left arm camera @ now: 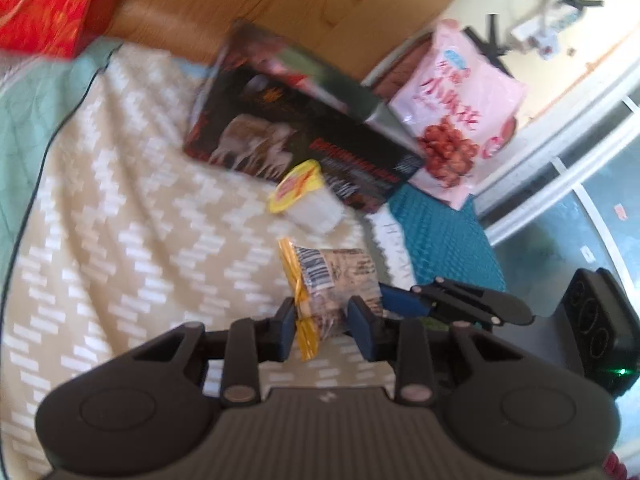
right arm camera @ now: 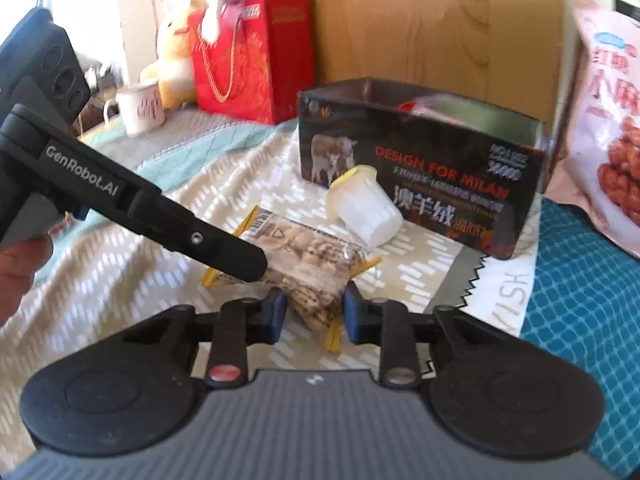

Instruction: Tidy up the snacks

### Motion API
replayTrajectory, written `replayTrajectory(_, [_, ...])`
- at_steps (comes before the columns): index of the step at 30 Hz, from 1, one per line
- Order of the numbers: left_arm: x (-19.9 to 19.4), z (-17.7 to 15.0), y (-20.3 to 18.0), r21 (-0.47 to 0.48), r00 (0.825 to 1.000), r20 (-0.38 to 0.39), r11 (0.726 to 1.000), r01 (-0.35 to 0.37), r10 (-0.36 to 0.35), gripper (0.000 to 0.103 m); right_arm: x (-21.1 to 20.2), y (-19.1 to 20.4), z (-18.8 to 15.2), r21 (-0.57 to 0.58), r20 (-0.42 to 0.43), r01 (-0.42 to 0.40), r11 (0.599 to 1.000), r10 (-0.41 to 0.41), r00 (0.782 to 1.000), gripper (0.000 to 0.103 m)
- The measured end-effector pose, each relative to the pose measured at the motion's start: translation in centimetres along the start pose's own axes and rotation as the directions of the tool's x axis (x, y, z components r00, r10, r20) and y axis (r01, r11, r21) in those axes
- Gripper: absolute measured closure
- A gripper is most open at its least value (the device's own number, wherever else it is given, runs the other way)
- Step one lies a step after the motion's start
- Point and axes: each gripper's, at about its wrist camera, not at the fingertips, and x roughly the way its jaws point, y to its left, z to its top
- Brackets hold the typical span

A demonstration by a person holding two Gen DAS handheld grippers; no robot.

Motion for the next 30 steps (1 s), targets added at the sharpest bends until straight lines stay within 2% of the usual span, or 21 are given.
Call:
replayTrajectory(4, [-1.7, 2.5, -2.5, 0.088, 0.996, 0.078, 0.996, 0.029, -0.036, 0.074, -2.7, 0.6, 1.9, -0.031, 0.126, 0.065, 0.997, -0.061, 0.990, 0.071])
replayTrajectory(7, [-1.7, 5.7, -4.3, 0.124, 0.991, 0.134, 0.992, 0.011, -0.028, 0.074, -3.1, -0.9, 4.3, -0.006, 0.195, 0.106, 0.994, -0.102, 0.976, 0.071])
replayTrajectory(10, [-0.1, 9.5, -5.7, 0.148, 0.983, 0.182, 0.988, -0.033, 0.005, 0.072, -2.1, -2.9, 6.9, 0.032, 0.231, 0.160, 0.987, -0.163, 0.959, 0.071])
replayTrajectory(14, [3.6, 12.9, -6.4, 0.134, 0.984, 0.172, 0.988, -0.072, 0.048, 0.071, -0.1, -5.9, 9.0, 0.080, 0.208, 0.235, 0.969, -0.247, 0.946, 0.070])
replayTrajectory(15, [4.6, 13.2, -6.7, 0.137, 0.984, 0.168, 0.987, -0.081, 0.058, 0.070, 0.2, -6.4, 9.1, 0.086, 0.197, 0.254, 0.963, -0.266, 0.943, 0.069])
replayTrajectory(17, [6.4, 13.3, -6.8, 0.137, 0.984, 0.159, 0.985, -0.108, 0.085, 0.062, 0.8, -7.3, 8.9, 0.090, 0.171, 0.285, 0.954, -0.297, 0.939, 0.066])
replayTrajectory(19, [7.7, 13.0, -6.6, 0.125, 0.981, 0.151, 0.982, -0.145, 0.126, 0.052, 1.5, -7.8, 8.7, 0.086, 0.136, 0.298, 0.951, -0.307, 0.942, 0.058])
replayTrajectory(23, [7.1, 12.3, -6.3, 0.117, 0.973, 0.173, 0.978, -0.173, 0.151, 0.047, -0.3, -7.8, 7.5, 0.105, 0.168, 0.316, 0.943, -0.330, 0.929, 0.053])
replayTrajectory(26, [4.4, 11.2, -6.1, 0.117, 0.968, 0.211, 0.980, -0.160, 0.133, 0.047, -3.1, -8.3, 6.5, 0.192, 0.204, 0.279, 0.941, -0.316, 0.926, 0.053])
replayTrajectory(30, [0.4, 8.3, -5.6, 0.122, 0.971, 0.231, 0.989, -0.083, 0.053, 0.044, -7.5, -8.7, 1.8, 0.345, 0.195, 0.169, 0.923, -0.247, 0.949, 0.052])
